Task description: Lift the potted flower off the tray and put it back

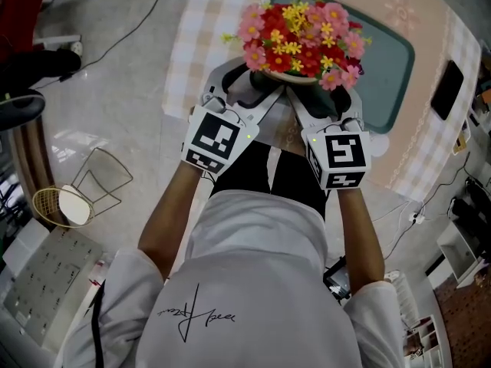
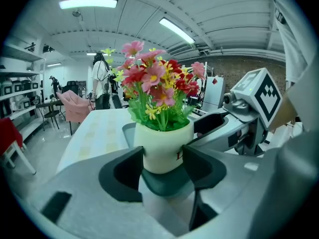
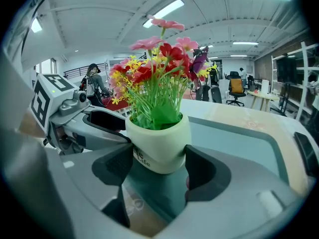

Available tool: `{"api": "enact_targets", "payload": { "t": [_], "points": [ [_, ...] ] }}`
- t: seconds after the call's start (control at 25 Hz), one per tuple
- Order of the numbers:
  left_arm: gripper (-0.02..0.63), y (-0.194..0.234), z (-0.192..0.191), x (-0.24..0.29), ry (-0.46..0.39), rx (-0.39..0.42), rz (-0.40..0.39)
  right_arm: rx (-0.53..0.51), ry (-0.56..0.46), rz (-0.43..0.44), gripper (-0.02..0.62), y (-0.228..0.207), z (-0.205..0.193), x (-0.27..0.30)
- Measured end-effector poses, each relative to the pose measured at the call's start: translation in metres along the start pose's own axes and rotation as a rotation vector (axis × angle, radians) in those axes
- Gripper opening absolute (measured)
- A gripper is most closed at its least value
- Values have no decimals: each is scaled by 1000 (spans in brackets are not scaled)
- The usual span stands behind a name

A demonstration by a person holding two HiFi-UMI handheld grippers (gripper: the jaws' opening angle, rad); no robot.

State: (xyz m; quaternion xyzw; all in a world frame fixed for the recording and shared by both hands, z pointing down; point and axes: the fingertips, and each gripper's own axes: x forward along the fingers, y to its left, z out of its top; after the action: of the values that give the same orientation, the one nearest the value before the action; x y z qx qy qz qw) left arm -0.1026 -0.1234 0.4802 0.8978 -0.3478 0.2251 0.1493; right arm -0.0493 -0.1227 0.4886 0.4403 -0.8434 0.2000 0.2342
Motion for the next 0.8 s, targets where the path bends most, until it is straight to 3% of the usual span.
{"api": "enact_targets", "payload": {
  "t": [0.8],
  "points": [
    [242, -19, 27, -13, -23, 16, 17, -26, -34, -10, 334, -2, 18, -30]
  ]
}}
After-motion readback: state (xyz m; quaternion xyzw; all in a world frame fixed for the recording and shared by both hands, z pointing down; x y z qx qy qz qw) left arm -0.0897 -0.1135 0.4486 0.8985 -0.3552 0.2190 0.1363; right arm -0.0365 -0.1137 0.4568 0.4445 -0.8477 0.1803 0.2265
